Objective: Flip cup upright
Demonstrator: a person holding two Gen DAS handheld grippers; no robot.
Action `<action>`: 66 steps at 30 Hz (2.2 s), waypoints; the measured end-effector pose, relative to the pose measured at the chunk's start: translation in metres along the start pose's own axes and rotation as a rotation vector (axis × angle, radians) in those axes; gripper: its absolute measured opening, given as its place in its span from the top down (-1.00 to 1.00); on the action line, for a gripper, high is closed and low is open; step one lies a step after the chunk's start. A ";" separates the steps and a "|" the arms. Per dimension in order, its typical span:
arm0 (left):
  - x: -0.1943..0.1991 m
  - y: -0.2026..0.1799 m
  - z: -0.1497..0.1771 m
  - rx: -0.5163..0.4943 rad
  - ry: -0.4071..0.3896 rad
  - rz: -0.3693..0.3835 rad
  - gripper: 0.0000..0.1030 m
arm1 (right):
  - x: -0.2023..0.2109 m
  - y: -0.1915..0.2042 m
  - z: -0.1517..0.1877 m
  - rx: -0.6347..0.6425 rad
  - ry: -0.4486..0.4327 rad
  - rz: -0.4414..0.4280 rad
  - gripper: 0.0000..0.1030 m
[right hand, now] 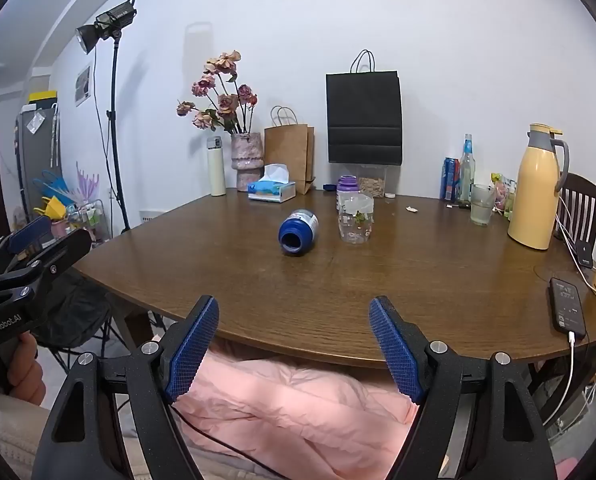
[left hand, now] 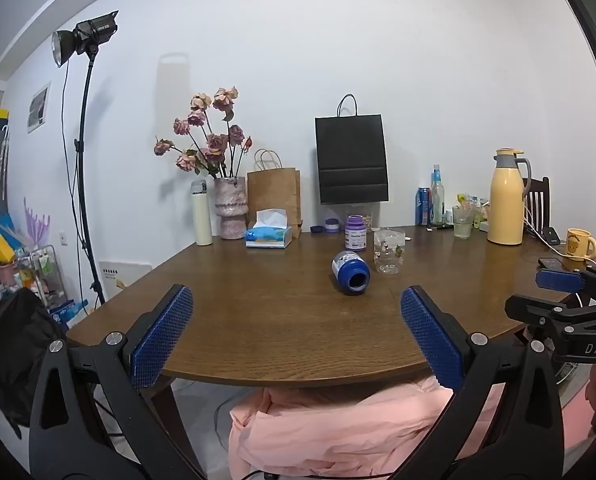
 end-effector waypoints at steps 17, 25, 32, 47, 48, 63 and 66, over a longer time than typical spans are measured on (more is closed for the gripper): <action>0.000 0.000 0.000 0.002 0.002 0.000 -1.00 | 0.000 0.000 0.000 0.001 0.001 -0.001 -0.60; 0.001 -0.002 0.002 0.001 0.006 0.007 -1.00 | 0.000 0.001 0.000 -0.001 0.001 0.000 -0.60; -0.002 -0.004 0.004 0.001 0.006 0.008 -1.00 | 0.001 0.000 -0.001 -0.003 0.002 0.001 -0.60; 0.001 -0.003 0.004 0.002 0.009 0.011 -1.00 | -0.002 0.001 0.002 -0.006 0.005 0.000 -0.60; 0.001 -0.003 0.004 0.003 0.009 0.010 -1.00 | -0.002 0.001 0.003 -0.006 0.005 0.000 -0.60; -0.003 -0.003 0.008 0.002 0.012 0.013 -1.00 | -0.003 0.001 0.006 -0.007 0.007 0.000 -0.60; -0.003 -0.004 0.009 0.003 0.012 0.012 -1.00 | -0.002 0.001 0.005 -0.007 0.006 0.000 -0.60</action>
Point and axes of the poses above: each gripper's, at about its wrist camera, not at the fingertips, and x roughly against the way its jaws point, y to its left, z to its underside, the point moved 7 cm from there along -x, roughly the way its jaws point, and after that the axes turned 3 degrees about z, right-handed, at the moved point
